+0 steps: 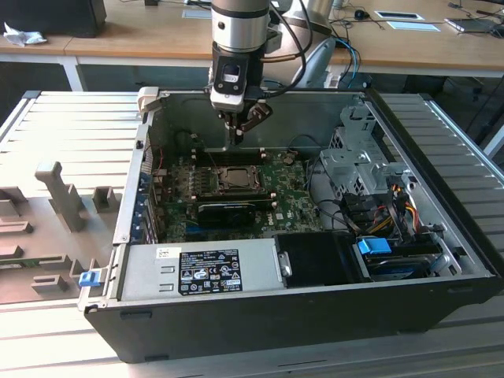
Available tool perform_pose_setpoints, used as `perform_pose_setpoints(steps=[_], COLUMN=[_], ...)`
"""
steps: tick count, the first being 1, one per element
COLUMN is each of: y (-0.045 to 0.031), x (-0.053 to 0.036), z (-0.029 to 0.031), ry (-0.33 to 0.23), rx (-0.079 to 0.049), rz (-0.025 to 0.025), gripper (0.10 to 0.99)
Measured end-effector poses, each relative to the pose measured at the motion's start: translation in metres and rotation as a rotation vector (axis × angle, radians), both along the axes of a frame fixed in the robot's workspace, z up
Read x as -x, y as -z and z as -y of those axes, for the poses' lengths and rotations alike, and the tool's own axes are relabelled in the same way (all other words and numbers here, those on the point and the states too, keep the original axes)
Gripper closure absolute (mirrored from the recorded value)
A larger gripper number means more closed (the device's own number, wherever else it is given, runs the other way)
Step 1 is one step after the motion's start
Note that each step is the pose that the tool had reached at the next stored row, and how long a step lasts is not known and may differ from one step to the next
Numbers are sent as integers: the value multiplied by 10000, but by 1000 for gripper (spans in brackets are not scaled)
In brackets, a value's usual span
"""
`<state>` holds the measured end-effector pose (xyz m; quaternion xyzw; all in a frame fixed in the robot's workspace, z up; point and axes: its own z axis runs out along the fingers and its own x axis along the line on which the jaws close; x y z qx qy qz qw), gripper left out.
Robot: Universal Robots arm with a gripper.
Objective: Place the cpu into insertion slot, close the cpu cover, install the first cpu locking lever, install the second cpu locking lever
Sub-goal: 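Install the first cpu locking lever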
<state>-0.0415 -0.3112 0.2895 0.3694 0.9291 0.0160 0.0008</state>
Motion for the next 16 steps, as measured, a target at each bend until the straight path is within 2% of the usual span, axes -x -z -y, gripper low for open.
perform_pose_setpoints(steps=[7, 16], y=[0, 0], x=[0, 0], z=[0, 0], ry=[-484, -1579], rx=[0, 0], rz=[0, -1], gripper=[980, 980])
